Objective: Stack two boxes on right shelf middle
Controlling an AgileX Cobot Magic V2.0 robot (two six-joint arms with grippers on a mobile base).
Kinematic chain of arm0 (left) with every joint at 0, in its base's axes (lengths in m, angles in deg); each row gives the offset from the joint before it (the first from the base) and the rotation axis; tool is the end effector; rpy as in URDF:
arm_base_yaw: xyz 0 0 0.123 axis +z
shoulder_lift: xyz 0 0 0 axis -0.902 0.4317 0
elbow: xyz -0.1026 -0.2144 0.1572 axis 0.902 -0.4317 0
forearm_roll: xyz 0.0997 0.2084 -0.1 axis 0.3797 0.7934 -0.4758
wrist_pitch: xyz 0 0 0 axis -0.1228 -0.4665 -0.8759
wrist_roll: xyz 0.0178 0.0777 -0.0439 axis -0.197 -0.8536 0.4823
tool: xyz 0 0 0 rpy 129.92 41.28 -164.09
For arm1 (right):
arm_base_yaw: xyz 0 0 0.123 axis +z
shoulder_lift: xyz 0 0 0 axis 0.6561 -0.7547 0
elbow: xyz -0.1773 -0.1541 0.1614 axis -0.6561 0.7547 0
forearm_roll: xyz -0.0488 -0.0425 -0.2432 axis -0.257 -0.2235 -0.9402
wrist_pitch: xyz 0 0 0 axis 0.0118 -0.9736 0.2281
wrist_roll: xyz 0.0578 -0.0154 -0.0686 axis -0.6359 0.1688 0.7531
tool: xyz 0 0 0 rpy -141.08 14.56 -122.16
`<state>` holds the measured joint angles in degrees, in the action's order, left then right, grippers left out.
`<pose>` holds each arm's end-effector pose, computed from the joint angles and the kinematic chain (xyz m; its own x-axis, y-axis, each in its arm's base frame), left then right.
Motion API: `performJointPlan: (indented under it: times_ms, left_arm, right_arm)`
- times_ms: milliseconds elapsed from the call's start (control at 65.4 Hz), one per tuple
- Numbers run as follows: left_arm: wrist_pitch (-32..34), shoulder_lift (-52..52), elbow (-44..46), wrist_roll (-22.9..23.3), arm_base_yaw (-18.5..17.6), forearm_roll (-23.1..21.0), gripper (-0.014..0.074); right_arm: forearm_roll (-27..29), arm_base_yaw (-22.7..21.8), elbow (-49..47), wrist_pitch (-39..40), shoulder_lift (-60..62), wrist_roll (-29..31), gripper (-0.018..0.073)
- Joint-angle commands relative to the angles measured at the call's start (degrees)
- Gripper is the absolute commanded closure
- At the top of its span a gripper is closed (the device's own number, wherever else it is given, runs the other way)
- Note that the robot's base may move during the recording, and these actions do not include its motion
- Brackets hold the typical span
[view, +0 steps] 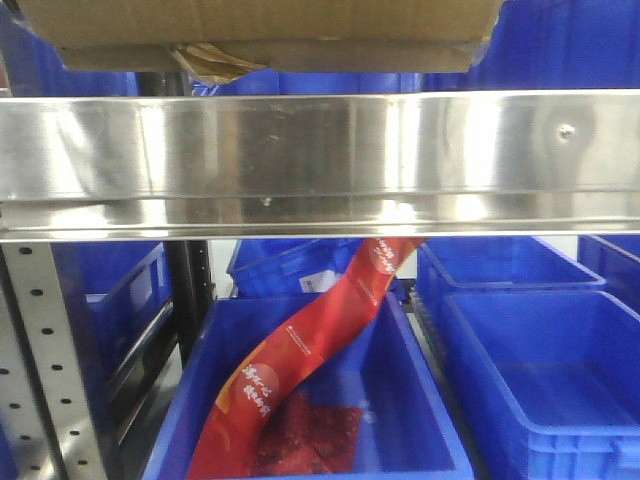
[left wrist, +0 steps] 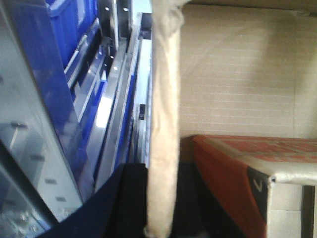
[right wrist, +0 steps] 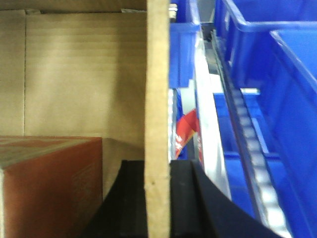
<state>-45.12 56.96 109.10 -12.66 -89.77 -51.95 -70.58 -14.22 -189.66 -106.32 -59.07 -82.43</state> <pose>0.2840 -0.0891 0.4911 -0.4074 -0.1004 -0.9077 -0.1041 0.9926 -0.0630 0.3004 0.1132 0.4774 -0.4309 0.0800 -0.8989 0.0036 0.9962 0.0870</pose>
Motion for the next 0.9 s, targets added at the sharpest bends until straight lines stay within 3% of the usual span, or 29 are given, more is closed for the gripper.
performJointPlan:
  times_ms: [0,887]
  left_arm:
    - [1.9,-0.7,0.7,0.6,0.1,2.5,0.0708]
    - [3.1,-0.7,0.7,0.6,0.1,2.5,0.0708]
  right_arm:
    - [-2.2,-0.4,-0.8,1.5,0.8,0.0,0.0712]
    - [-2.2,-0.4,-0.8,1.4,0.8,0.0,0.0712]
